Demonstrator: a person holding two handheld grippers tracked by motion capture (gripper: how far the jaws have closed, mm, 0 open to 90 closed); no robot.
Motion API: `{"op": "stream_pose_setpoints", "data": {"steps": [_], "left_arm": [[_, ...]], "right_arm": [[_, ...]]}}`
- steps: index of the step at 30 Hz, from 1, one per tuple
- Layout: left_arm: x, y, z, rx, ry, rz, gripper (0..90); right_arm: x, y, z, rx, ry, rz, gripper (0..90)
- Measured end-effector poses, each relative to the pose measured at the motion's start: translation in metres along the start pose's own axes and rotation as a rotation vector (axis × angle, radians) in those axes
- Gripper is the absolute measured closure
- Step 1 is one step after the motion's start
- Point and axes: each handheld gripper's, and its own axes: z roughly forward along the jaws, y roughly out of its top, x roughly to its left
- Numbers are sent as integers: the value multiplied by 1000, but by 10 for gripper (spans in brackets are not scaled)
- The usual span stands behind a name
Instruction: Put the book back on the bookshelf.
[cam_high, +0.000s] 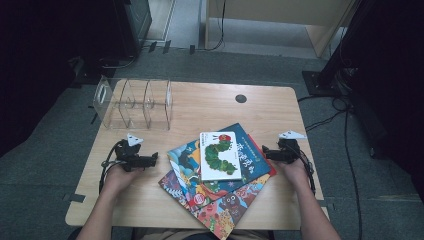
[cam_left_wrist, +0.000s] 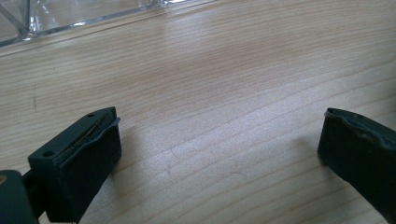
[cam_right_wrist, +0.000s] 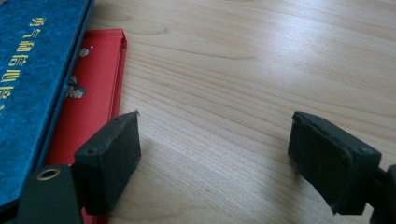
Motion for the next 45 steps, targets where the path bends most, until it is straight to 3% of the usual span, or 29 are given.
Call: {"op": "stream_pose_setpoints", "data": {"steps": [6,15,19,23,24,25,26,27,30,32,35,40,45], "left_arm": [[-1,-1,-1,1,15,-11,0],[-1,0,0,-1,4,-4,0],[0,1,0,7,-26,29,0],[0,5,-1,26,-29,32,23],[0,6,-3,21,-35,30,84],[0,7,-5,11,-67,22,223],[1,9,-7,7,-103,14,223],[2,12,-8,8,-120,12,161],[1,16,-12,15,-90,45,167],[-1,18,-13,33,-95,64,168],[-2,21,-17,29,-119,59,174],[-3,27,-26,34,-215,52,240],[-7,32,-29,41,-266,55,234]], "right_arm": [[-1,-1,-2,-4,3,1,212],[-3,-1,-4,2,5,7,262],[-4,0,-6,12,5,11,304],[-6,2,-8,23,16,25,345],[-6,2,-8,28,19,21,360],[-6,4,-11,25,23,18,391],[-6,4,-11,25,23,18,391],[-5,6,-16,13,38,12,445],[-3,9,-19,4,54,17,491],[-1,11,-23,2,69,23,522],[5,15,-29,-3,97,16,568],[13,20,-36,-19,123,-1,623],[22,22,-39,-12,161,-23,679]]}}
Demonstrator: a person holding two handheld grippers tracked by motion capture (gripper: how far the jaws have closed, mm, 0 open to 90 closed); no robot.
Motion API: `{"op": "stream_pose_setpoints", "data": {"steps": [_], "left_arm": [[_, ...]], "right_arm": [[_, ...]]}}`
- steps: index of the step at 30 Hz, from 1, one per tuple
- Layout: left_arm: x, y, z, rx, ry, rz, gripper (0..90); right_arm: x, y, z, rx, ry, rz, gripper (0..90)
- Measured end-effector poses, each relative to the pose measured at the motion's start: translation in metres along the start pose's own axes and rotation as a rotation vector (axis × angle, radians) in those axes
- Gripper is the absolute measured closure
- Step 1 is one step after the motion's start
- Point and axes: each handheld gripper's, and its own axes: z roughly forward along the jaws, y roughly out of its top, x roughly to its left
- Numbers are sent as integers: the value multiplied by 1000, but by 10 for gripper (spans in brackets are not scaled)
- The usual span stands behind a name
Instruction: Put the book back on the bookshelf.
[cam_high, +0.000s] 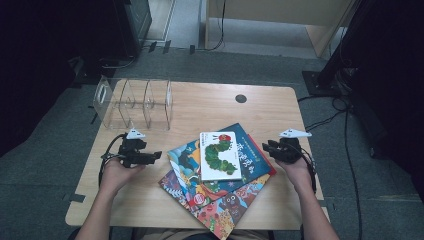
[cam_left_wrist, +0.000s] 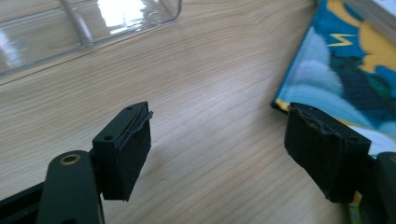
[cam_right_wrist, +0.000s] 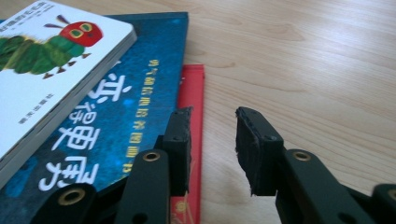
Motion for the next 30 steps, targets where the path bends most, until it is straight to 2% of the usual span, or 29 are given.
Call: {"op": "stream_pose_setpoints", "data": {"steps": [2,4,6,9,14,15,18,20,23,25,30], "left_arm": [[-2,3,-1,-2,-17,-4,220],[-8,5,-2,5,3,6,208],[-9,6,-2,13,-1,4,208],[-11,9,-1,22,-32,-11,210],[-17,13,-2,9,-61,-2,216],[-17,14,-1,11,-70,-12,213],[-17,17,2,25,-106,-40,207],[-19,19,4,26,-119,-29,192],[-23,21,6,26,-132,-15,177],[-26,24,10,28,-139,14,153],[-30,33,17,40,-172,31,151]], "right_arm": [[3,1,0,5,17,-6,709],[10,4,-2,-3,47,-15,746],[13,5,-2,-2,56,-23,757],[21,7,0,-5,82,-45,796],[32,9,3,5,108,-59,864],[36,10,4,14,119,-70,900],[41,10,6,23,141,-69,900],[48,10,9,36,160,-87,900],[51,10,12,43,169,-100,900],[54,10,15,55,178,-112,900],[61,10,17,72,192,-132,900]]}}
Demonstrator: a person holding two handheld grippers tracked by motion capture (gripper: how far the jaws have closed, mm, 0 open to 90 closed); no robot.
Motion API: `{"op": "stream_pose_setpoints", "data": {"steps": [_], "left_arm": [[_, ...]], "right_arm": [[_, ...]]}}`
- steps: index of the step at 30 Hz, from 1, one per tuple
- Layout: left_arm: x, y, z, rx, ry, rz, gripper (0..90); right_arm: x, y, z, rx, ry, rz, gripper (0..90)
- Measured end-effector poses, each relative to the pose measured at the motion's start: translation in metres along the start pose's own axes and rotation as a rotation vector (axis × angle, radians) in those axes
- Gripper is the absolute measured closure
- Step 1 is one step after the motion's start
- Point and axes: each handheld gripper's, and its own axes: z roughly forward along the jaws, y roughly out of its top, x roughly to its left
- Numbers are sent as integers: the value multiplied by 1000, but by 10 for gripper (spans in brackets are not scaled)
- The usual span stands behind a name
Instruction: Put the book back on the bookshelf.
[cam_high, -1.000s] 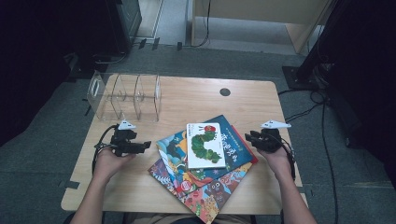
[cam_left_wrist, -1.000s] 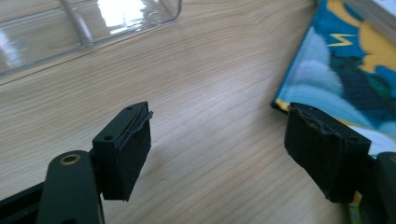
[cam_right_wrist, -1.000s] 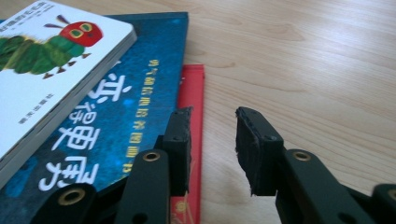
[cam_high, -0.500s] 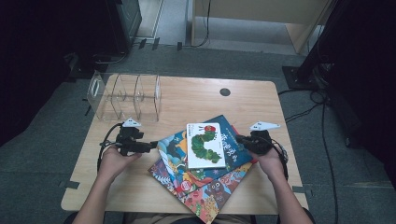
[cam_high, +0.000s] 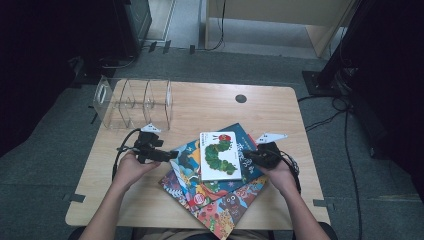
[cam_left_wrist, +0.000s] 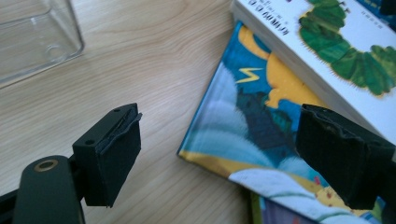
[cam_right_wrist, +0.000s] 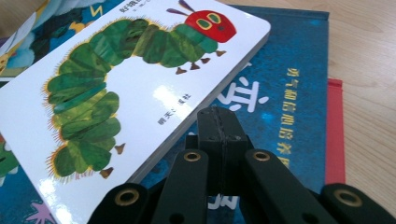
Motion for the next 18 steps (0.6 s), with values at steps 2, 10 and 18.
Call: {"op": "stream_pose_setpoints", "data": {"steps": [2,10,18], "left_arm": [[0,2,4,10,3,3,154],[-3,7,8,19,-2,31,157],[-5,16,14,17,-5,57,160]], "right_arm": [[2,-1,-1,0,8,-8,900],[6,-5,-8,-12,22,-11,900],[14,-18,-21,-32,19,9,865]]}}
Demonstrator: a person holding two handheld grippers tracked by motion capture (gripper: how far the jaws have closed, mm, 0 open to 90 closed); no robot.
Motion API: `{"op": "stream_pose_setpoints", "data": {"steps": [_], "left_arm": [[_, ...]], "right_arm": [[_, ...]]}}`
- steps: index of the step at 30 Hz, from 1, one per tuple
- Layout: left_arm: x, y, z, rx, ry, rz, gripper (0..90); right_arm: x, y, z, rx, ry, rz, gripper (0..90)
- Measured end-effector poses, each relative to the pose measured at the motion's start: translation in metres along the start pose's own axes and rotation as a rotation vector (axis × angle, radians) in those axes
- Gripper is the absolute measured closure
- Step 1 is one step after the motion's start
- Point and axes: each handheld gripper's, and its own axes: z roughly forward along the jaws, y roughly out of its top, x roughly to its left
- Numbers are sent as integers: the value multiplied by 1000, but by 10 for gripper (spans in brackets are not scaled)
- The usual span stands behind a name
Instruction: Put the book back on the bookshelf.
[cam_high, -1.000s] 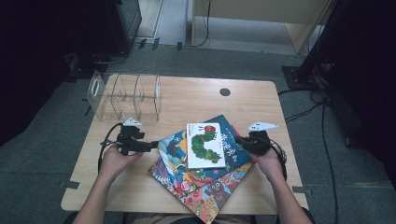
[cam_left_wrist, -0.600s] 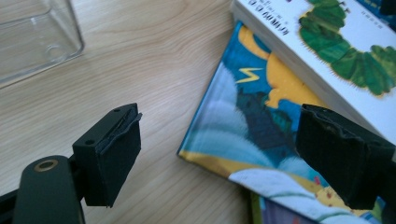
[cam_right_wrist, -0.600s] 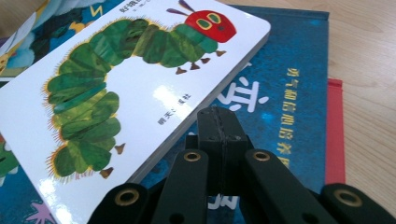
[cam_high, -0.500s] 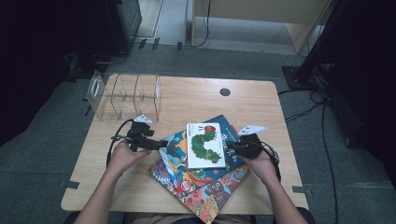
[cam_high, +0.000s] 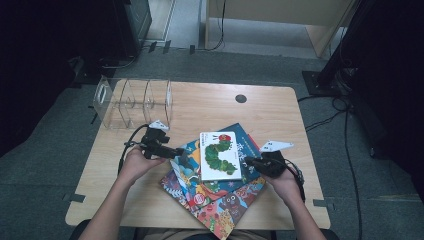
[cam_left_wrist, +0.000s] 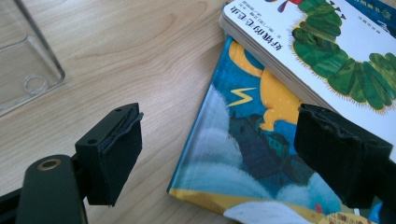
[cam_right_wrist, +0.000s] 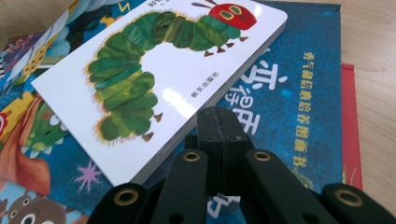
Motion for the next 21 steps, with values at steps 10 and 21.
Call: {"op": "stream_pose_setpoints", "data": {"steps": [10,21], "left_arm": [[1,14,9,8,-28,14,160],[4,21,19,9,-75,-7,163]], "right_arm": [[12,-16,-8,-9,1,-64,584],[22,-24,-7,-3,66,-77,485]]}}
